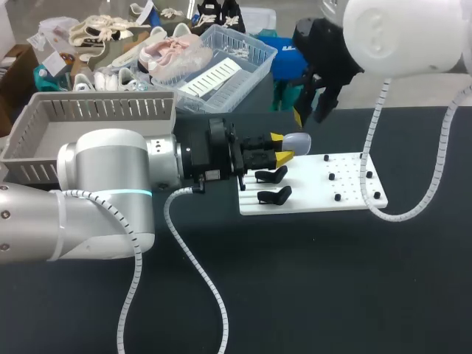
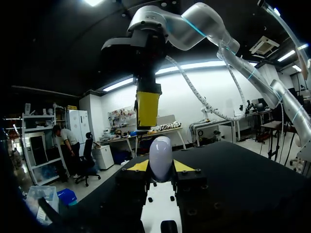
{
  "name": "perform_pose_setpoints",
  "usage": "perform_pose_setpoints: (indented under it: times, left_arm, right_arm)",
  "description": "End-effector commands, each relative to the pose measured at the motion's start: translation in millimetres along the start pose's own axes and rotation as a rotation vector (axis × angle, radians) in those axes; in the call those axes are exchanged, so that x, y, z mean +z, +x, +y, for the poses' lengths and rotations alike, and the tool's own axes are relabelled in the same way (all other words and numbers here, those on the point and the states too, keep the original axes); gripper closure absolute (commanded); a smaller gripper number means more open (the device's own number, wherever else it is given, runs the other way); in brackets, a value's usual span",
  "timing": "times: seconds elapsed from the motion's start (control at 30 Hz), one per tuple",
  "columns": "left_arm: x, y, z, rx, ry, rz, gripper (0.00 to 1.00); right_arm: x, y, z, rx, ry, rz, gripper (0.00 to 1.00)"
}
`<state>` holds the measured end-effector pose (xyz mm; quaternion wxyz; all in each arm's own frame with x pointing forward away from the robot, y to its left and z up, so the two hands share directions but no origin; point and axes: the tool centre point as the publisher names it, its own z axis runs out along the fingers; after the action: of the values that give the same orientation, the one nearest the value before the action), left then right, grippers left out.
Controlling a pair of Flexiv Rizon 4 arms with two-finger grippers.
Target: Pick up each earbud case from the left stands, insert the matching earbuds, close the lid, and place the case in the box.
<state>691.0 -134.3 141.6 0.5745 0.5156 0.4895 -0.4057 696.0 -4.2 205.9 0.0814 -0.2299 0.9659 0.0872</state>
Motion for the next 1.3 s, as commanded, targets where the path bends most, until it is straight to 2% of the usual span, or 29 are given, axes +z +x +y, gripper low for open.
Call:
perform_pose_setpoints:
  times: [0.03, 0.13, 0.23, 0.37, 0.67, 1.07, 1.2, 1.3]
  left_arm:
    - [0.6, 0.2, -0.5, 0.001, -0.005, -0.002, 1.00]
    - [-7.5, -0.4, 6.8, 0.014, -0.019, 0.004, 1.00]
    - [-23.9, 1.5, 20.3, 0.029, -0.044, 0.028, 1.00]
    - [-50.5, 2.3, 42.2, 0.049, -0.094, 0.057, 1.00]
    - [-114.8, 6.4, 74.8, 0.090, -0.198, 0.127, 1.00]
    - [-206.5, 46.5, 120.3, 0.118, -0.350, 0.179, 1.00]
    - [-226.8, 54.2, 136.6, 0.127, -0.374, 0.230, 1.00]
    - [-237.4, 57.2, 146.1, 0.127, -0.389, 0.236, 1.00]
  right_arm:
    - [-6.8, 23.3, -2.0, 0.016, -0.003, -0.074, 0.64]
    - [-7.5, 29.7, -2.6, 0.028, -0.007, -0.087, 0.64]
    - [-5.7, 37.8, -4.9, 0.028, -0.070, -0.124, 0.64]
    - [0.1, 46.6, -7.4, 0.058, -0.069, -0.120, 0.64]
    - [12.4, 59.1, -10.3, 0.119, -0.066, -0.096, 0.64]
    - [16.5, 60.7, -7.2, 0.177, -0.026, -0.070, 0.62]
    - [16.0, 58.9, -4.3, 0.184, -0.017, -0.077, 0.61]
    - [18.9, 56.8, -3.1, 0.198, -0.017, -0.079, 0.60]
